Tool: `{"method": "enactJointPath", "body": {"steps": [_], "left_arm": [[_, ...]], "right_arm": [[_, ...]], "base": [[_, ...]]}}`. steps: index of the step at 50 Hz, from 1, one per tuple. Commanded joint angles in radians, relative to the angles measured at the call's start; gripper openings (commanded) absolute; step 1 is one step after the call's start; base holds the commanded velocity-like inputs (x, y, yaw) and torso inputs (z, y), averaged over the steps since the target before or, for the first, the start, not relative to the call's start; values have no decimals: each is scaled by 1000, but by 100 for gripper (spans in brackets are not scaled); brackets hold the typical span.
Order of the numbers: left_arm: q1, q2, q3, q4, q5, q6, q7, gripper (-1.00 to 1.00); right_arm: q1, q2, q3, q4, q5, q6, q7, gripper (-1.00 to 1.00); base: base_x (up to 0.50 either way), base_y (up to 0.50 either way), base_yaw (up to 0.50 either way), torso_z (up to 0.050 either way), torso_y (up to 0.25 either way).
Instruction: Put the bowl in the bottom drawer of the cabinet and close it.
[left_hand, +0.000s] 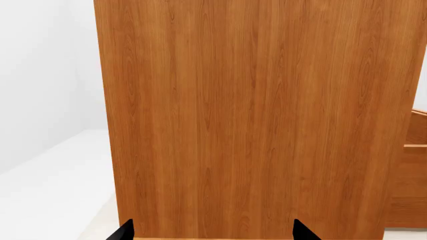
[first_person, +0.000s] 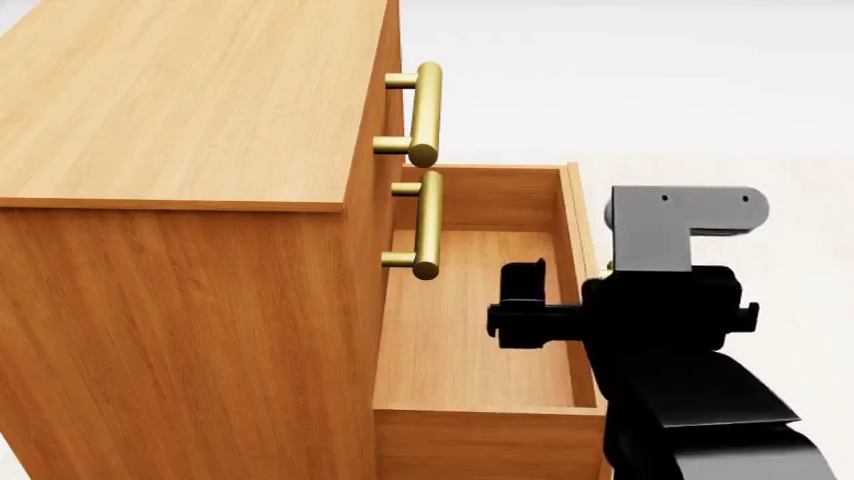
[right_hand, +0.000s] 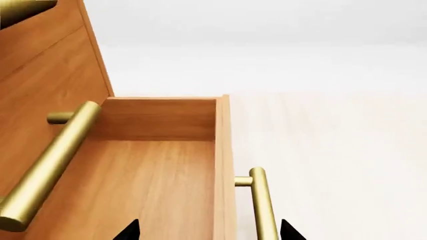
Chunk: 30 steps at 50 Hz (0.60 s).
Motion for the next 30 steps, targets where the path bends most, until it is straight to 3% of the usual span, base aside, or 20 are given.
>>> {"method": "enactJointPath", "body": {"steps": [1,30], "left_arm": [[-4,-4,5,-7,-2,4,-4,100],[-2,-20,21,-2,0,10,-27,100]], "right_arm": [[32,-4,4,91,7,36,4,100],[23,-18,28,188,18,86,43,100]], "base": [[0,0,0,0,0],[0,0,0,0,0]]}}
